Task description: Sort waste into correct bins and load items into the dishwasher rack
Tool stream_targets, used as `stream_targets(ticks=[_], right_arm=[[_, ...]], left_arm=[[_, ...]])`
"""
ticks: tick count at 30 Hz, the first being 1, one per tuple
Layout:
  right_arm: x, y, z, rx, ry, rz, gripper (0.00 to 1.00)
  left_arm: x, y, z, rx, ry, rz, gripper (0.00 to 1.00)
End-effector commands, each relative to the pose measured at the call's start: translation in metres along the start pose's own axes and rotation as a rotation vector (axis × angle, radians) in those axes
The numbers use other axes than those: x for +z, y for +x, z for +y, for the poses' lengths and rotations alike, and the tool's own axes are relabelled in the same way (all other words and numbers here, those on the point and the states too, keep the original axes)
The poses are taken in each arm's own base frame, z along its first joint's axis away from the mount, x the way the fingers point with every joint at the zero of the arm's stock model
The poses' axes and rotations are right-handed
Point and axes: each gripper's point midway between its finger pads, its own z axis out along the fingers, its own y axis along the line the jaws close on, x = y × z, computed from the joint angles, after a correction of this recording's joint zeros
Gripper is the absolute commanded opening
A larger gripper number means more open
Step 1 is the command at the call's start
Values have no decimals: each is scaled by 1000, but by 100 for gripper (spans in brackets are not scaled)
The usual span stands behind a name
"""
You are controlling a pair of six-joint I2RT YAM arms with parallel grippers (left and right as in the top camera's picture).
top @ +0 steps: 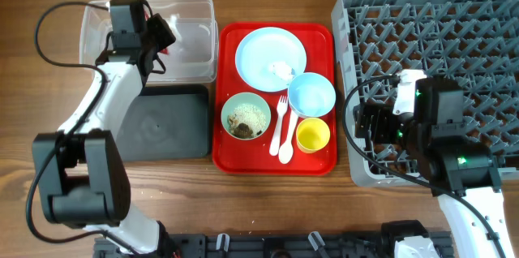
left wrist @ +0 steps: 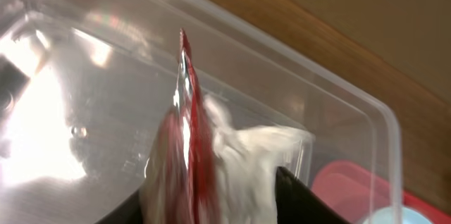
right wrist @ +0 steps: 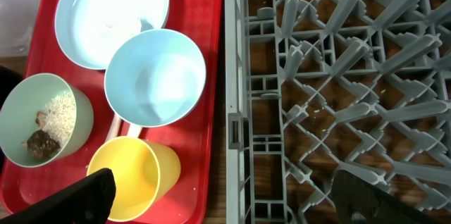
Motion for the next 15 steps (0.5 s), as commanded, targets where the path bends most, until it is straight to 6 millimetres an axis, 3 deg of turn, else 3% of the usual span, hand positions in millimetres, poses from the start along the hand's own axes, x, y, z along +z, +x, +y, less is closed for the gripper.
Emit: stream_targets(ticks=[1, 4, 7, 9, 13, 15], right_arm=[[-4, -6, 2, 11, -4, -16, 100], [-4, -6, 2, 11, -3, -17, 100], [-4, -6, 2, 10, -3, -17, 100], [-4, -6, 2, 10, -4, -18, 100], [-4, -6, 2, 11, -4, -17, 100], [-4, -6, 2, 11, -3, -17, 100]], left_arm=[[5, -5, 0, -111, 9, -20, 68], [-11, -20, -11, -103, 42, -63, 78], [-37, -23, -52, -33, 144, -86, 100], [-44, -4, -90, 43, 241, -49, 100], [-51, 71, -164, 412, 392, 45, 100], [-54, 107, -189, 641, 454, 61, 100]])
